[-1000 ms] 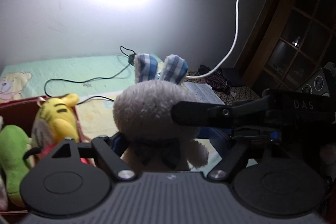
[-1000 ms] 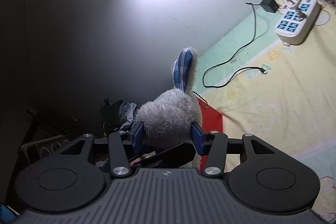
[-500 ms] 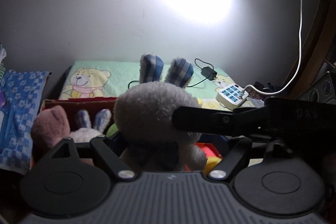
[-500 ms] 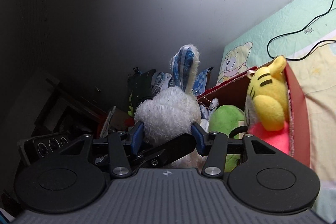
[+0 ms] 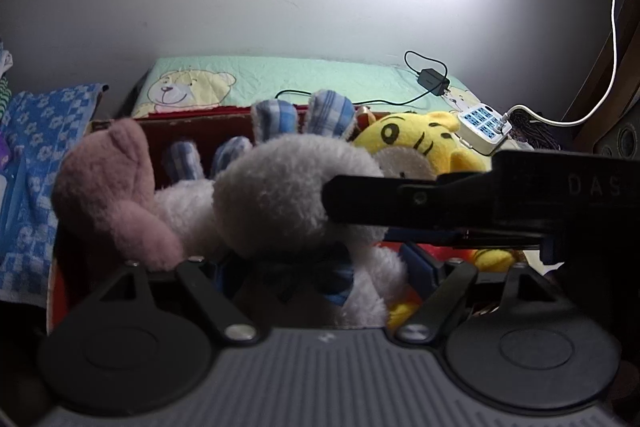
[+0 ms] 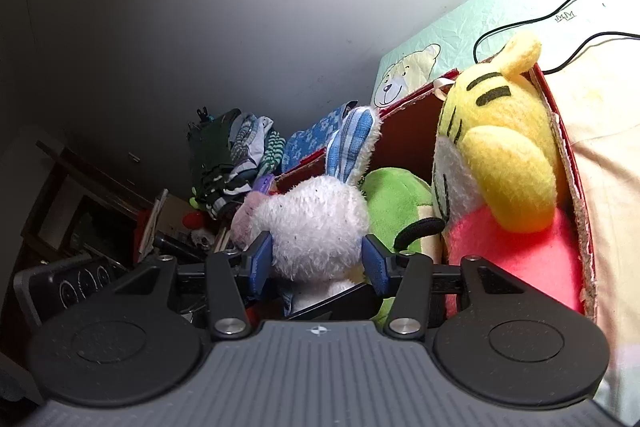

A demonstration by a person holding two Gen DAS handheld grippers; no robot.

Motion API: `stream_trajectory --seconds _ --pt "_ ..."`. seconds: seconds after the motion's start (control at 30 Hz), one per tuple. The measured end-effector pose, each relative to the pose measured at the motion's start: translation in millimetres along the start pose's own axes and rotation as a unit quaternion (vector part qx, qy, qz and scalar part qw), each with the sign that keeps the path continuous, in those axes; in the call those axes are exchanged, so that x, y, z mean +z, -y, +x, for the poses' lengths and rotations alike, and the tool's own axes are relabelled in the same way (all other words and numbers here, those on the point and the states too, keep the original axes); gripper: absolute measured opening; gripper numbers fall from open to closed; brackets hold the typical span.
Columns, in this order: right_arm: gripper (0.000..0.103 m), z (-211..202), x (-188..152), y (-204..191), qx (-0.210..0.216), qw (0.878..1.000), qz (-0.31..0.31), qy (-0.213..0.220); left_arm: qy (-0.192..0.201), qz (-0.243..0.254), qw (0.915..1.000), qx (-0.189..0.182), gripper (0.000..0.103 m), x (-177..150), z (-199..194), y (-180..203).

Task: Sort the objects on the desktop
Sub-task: 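Lower the bunny into the red box and open the right tool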

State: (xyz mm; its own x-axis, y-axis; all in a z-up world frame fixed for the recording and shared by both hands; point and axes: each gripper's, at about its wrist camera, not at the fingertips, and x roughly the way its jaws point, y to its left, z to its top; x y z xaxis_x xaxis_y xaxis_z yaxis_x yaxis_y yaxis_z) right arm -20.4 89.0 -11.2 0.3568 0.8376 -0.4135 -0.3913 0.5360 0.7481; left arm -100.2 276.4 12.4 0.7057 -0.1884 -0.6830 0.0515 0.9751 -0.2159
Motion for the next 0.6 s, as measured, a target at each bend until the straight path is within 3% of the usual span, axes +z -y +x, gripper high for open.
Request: stream_trajectory --seconds 0.13,0.23,0.43,0.6 --pt "0.053 -1.4 0.0 0.9 -0.004 1.000 0.003 0.000 -0.004 0.005 1.0000 0.001 0.085 -0.8 -2.1 -1.7" --pt "0.061 -7.9 -0.8 -7.6 -0.018 1.000 -0.016 0.007 -0.001 0.001 1.0000 0.008 0.091 -0.7 -9.0 -5.4" --pt "0.061 -15.9 -1.9 -17.8 -0.043 0.998 -0.029 0.036 -0.013 -0.001 0.9995 0.028 0.095 2.8 -16.3 -4.0" --pt "0.061 -35.0 -3.6 -22.0 -0.068 0.995 -0.028 0.065 0.000 -0.003 0.9991 0.043 0.099 7.5 -27.4 0.9"
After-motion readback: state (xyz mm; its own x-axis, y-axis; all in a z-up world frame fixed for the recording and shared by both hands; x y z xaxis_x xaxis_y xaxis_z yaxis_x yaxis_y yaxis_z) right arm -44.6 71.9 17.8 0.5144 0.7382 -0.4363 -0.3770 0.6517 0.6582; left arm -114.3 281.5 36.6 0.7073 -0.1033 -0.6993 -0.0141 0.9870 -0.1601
